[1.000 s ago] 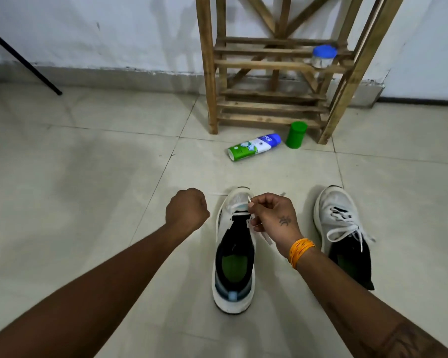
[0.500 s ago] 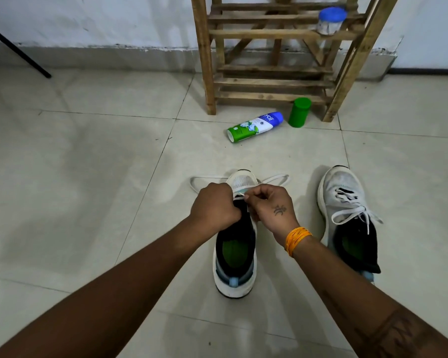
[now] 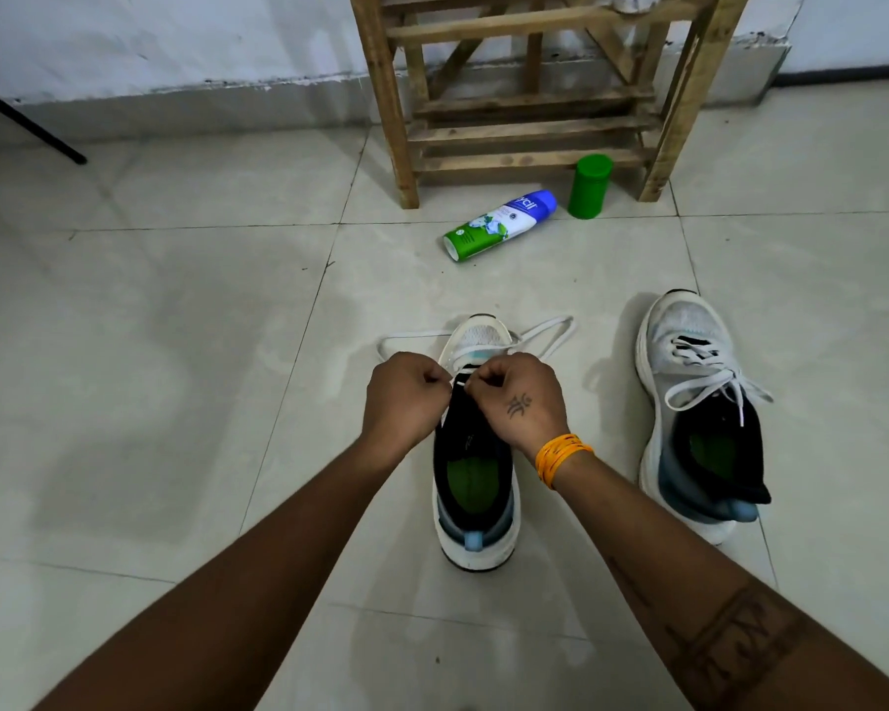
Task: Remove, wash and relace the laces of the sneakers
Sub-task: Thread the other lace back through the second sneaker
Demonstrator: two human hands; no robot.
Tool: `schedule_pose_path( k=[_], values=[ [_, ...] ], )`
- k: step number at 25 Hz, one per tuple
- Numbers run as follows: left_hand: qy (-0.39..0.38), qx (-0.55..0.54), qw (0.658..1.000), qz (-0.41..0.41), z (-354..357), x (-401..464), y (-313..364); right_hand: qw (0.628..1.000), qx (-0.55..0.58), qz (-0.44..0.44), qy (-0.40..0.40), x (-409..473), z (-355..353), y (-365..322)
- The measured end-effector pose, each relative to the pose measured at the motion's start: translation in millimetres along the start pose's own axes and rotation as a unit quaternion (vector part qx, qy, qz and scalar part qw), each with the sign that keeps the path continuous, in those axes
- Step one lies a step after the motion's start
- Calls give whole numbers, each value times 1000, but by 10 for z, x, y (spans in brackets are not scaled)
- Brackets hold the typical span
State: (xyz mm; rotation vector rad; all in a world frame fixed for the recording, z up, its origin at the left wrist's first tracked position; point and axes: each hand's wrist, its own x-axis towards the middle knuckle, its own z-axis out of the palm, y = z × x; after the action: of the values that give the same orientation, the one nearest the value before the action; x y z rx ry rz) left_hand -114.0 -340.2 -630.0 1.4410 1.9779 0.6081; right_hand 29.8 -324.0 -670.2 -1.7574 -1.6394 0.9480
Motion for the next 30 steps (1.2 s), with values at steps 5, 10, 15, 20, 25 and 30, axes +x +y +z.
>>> schedule_pose_path(
  k=[5, 10, 15, 20, 25, 30],
  values=[
    [9, -23, 1000, 0, 13, -3, -38, 1000, -3, 2, 2, -19, 78, -8],
    [8, -42, 999, 13, 51, -1, -105, 999, 7, 28, -23, 14, 102, -19],
    [-35, -115, 993, 2, -3, 32, -200, 999, 9, 25, -27, 41, 140, -7],
    [-72, -174, 980, -59, 54, 6, -197, 1000, -7, -16, -1, -14, 149, 22],
    [-83, -202, 973, -79, 69, 67, -242, 995, 70, -6, 72, -267, 42, -69],
    [-78, -249, 955, -140, 72, 75, -283, 976, 92, -50, 192, -879, 188, 65]
  ],
)
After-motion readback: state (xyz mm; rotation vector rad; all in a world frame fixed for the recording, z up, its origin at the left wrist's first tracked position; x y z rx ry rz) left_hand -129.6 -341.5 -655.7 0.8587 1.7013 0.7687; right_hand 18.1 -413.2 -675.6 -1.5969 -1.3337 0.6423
